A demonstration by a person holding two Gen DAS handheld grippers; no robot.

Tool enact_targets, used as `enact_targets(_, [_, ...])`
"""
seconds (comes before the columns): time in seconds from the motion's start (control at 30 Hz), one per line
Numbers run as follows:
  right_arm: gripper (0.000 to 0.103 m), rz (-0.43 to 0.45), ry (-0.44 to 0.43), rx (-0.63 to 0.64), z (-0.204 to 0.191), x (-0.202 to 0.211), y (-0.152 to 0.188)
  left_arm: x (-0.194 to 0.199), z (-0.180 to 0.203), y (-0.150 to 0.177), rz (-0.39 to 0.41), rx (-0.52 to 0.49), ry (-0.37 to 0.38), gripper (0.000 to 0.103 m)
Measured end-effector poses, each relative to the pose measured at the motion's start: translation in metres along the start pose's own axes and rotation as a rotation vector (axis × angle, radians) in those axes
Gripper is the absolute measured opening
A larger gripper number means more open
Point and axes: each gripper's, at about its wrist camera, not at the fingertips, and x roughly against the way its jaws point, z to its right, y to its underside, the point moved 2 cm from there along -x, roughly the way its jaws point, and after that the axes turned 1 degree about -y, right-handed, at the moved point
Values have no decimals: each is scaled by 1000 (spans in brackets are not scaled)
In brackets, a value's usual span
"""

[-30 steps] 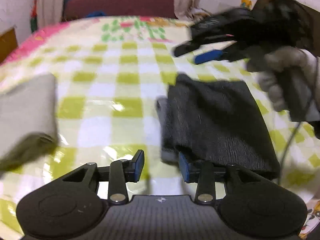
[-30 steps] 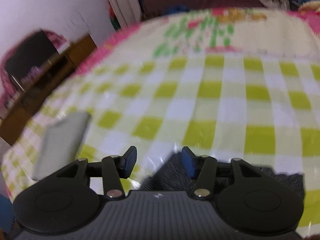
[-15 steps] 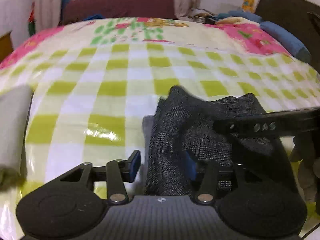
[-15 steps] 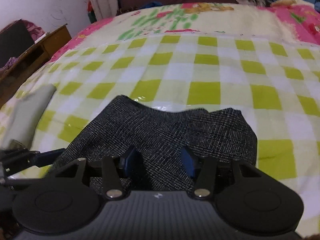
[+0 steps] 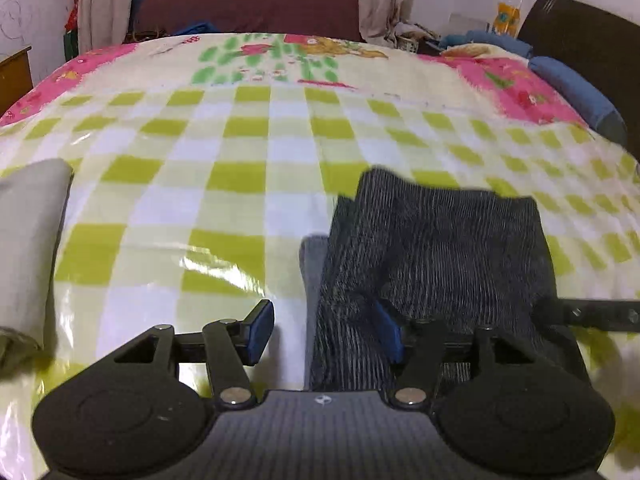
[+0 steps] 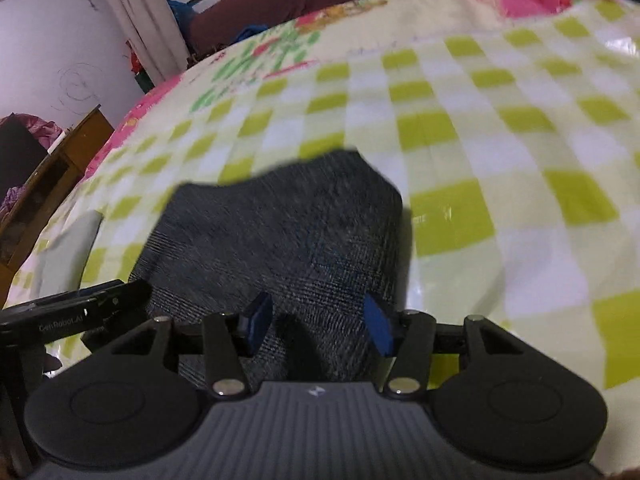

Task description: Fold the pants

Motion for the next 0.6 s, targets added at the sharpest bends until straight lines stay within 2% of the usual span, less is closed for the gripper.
enact_targets(0.1, [52, -12, -2, -4, 1, -7, -5, 6, 3, 9, 0, -7, -14, 72])
enact_targets(0.17, [46, -33, 5, 37, 0, -12, -13, 8, 3, 13, 0, -5, -20, 72])
enact_targets(0.37, [44, -77, 1, 90, -1, -28, -28, 13, 5, 20, -8, 8, -17, 74])
enact_targets(0.5, [47, -57, 36, 137, -11, -24, -21, 18, 8, 19, 4, -16, -42, 76])
enact_targets(0.6, [47, -20, 23, 83, -8, -6, -18, 34, 10, 15, 52, -52, -55, 76])
